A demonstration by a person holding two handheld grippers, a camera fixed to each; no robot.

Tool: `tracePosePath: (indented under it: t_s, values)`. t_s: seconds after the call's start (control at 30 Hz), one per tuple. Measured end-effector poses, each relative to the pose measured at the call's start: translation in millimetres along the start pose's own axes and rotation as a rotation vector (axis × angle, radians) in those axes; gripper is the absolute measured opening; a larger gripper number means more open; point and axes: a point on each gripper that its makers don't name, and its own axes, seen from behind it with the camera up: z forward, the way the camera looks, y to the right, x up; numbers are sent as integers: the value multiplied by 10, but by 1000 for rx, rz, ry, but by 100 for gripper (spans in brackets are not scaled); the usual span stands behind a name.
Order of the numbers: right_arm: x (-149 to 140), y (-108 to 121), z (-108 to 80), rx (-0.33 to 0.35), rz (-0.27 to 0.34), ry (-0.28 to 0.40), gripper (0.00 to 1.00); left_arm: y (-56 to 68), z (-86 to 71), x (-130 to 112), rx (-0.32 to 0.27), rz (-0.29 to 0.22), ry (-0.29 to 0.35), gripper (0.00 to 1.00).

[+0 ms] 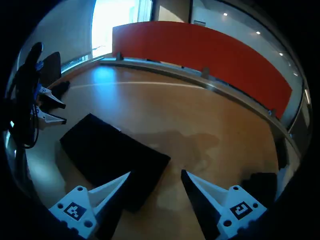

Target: Fold towel

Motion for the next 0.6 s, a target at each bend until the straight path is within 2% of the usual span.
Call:
tracePosePath:
  t_s: [0.3, 0.6]
  values:
    - [-122, -72, -276, 2, 20, 13, 88, 3, -321, -257, 23, -70, 3, 93]
    - [-252, -119, -510, 2, 17, 19, 88, -138, -671, -524, 82, -136, 17, 93]
